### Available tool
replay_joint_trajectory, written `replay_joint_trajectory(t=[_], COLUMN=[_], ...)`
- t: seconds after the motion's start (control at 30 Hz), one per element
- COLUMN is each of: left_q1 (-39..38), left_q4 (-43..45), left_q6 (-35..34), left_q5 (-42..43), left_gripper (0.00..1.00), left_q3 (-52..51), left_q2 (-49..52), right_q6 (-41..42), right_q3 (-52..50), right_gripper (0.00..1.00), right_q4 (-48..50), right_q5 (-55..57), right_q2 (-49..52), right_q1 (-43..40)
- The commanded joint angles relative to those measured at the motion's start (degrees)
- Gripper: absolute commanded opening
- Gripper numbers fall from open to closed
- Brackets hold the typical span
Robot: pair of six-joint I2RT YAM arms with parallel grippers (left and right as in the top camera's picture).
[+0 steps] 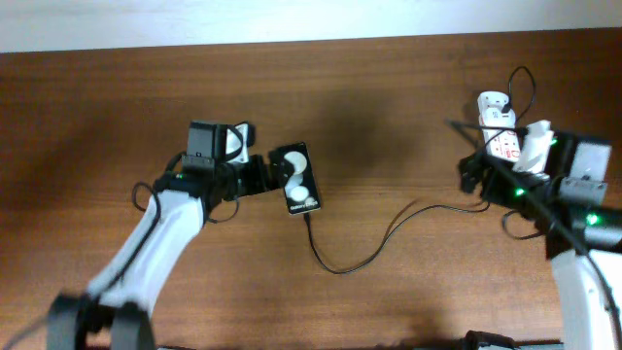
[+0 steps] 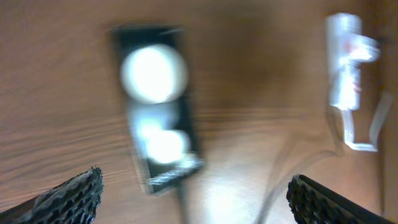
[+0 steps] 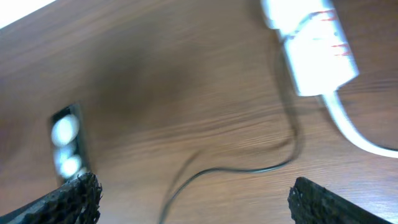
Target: Plug charger to phone and switch on socket
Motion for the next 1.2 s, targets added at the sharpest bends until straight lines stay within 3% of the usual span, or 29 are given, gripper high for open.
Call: replay_joint_trajectory(t=[0.0, 0.03, 0.07, 0.1, 0.33, 0.43, 0.63, 1.17], left_q1=[-6.73, -8.66, -9.97, -10.82, -10.99, -10.99, -10.99, -10.99], left_q4=[-0.35, -0.74, -1.09, -1.66, -3.72, -3.74, -3.72, -3.69], left_q6=[6.69, 6.67, 6.67, 6.64, 6.62, 6.62, 6.60, 6.58], left_q5=[-0.52, -0.61, -0.66, -0.63, -1.73, -2.67, -3.02, -3.02], left_gripper=[0.99, 0.99, 0.99, 0.99, 0.99, 0.99, 0.99, 0.99], left_q3=[0.22, 0.22, 0.22, 0.22, 0.22, 0.22, 0.22, 0.22], left_q2=[-8.48, -9.09, -9.09, -9.09, -9.09, -9.09, -9.09, -9.09], right_q6=[2.05, 6.08, 9.99, 12.44, 12.59, 12.59, 12.15, 12.17], right_q3=[1.09, 1.09, 1.11, 1.31, 17.40, 18.43, 18.43, 18.43], right_gripper=[0.93, 0.74, 0.21, 0.04, 0.04, 0.04, 0.04, 0.04], right_q4=[2.01, 3.82, 6.82, 10.16, 15.47, 21.29, 32.35, 36.00], right_q5=[-1.05, -1.11, -1.11, -1.09, -0.66, -1.18, -0.39, 1.27], right_q2=[8.44, 12.68, 16.68, 20.48, 40.41, 47.82, 50.93, 56.24], right_q1=[-9.44, -12.61, -14.93, -16.72, -18.16, -18.14, -13.94, -12.39])
